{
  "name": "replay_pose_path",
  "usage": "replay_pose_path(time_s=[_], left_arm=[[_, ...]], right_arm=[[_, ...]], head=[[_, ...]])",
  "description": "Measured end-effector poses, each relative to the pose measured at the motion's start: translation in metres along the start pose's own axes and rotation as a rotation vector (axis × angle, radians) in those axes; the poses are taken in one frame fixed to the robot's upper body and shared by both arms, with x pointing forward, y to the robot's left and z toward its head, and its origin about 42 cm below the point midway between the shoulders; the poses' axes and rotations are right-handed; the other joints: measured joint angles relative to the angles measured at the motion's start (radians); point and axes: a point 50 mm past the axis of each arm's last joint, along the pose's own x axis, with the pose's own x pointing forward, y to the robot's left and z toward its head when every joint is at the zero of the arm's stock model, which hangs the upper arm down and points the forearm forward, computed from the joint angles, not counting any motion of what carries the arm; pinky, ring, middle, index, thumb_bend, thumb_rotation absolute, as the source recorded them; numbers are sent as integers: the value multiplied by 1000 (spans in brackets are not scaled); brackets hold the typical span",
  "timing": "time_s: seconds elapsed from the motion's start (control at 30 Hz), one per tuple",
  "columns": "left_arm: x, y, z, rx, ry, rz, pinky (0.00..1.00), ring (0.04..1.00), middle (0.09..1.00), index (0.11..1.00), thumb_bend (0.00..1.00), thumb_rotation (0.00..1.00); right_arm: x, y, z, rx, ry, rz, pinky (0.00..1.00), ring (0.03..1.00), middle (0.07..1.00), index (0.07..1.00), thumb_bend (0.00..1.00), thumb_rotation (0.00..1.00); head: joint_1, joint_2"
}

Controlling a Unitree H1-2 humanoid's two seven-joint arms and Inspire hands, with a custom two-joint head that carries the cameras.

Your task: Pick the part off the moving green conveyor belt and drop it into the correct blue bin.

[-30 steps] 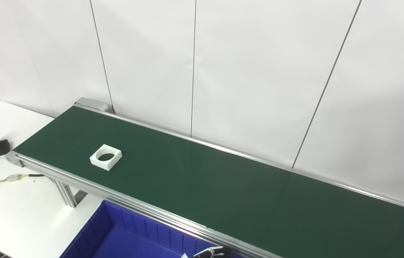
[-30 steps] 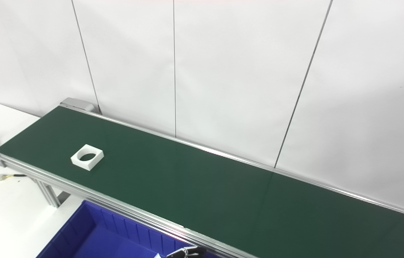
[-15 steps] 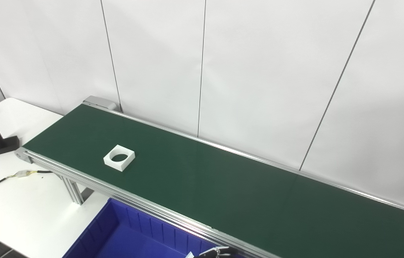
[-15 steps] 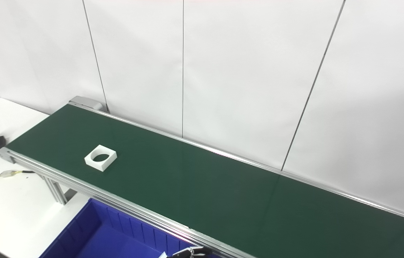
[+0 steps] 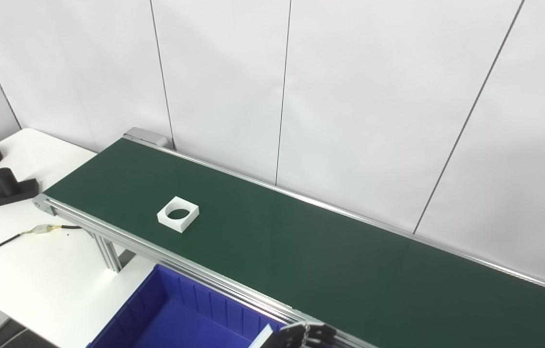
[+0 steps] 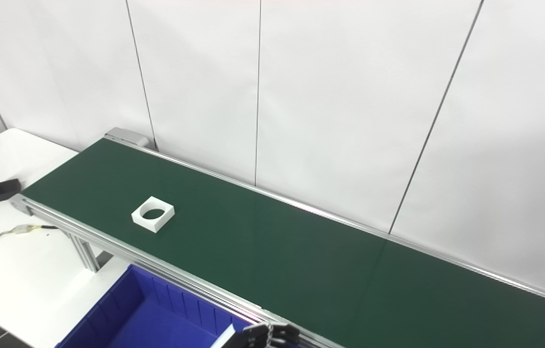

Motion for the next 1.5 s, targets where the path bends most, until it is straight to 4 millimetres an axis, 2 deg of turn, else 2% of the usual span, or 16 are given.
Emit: replay_pose_path(time_s=[0.07,0.17,0.43,0.7,0.83,0.93,0.97,1.1,1.3,1.37,1.43,1.5], left_arm=[[3,5,11,16,-24,0,583,650,718,735,688,265],[6,12,25,36,-44,2,563,624,679,711,717,244],[15,46,69,112,-92,-54,542,589,634,658,776,232],[27,68,91,180,-144,-64,544,605,638,659,832,286],[37,82,109,244,-183,-45,552,616,659,676,817,295],[41,83,111,289,-174,-31,550,630,692,707,771,319],[42,83,111,311,-162,-21,559,642,704,721,754,309],[46,87,109,390,-129,12,623,711,765,776,682,225],[59,98,111,523,-90,24,662,746,785,789,695,121],[62,105,113,558,-77,28,676,761,797,796,711,91],[67,113,116,575,-58,38,683,770,806,805,719,108],[71,120,117,599,-36,33,685,771,808,808,730,104]], right_arm=[[0,0,0,8,0,-3,738,784,824,943,227,230],[1,0,0,11,0,-5,731,782,824,941,217,250],[1,1,0,12,0,-5,730,785,825,938,216,270],[2,0,0,11,-1,-4,729,784,827,936,213,270],[3,0,-1,11,4,-3,731,786,828,934,213,285],[3,0,-2,13,6,-4,727,781,822,930,230,339],[3,0,-2,13,6,-5,725,781,821,930,241,357],[3,-1,-2,14,5,-8,706,770,816,922,325,488],[3,-1,3,15,-11,-11,694,760,815,917,430,597],[3,-1,4,15,-16,-12,692,758,811,913,476,631],[3,-2,4,14,-18,-15,692,755,808,909,495,641],[4,-2,5,14,-20,-15,692,754,806,907,502,647]], head=[[0,2],[2,2],[3,2],[8,6],[5,12],[3,37],[3,37],[-8,81],[-18,109],[-25,144],[-25,144],[-34,173]])
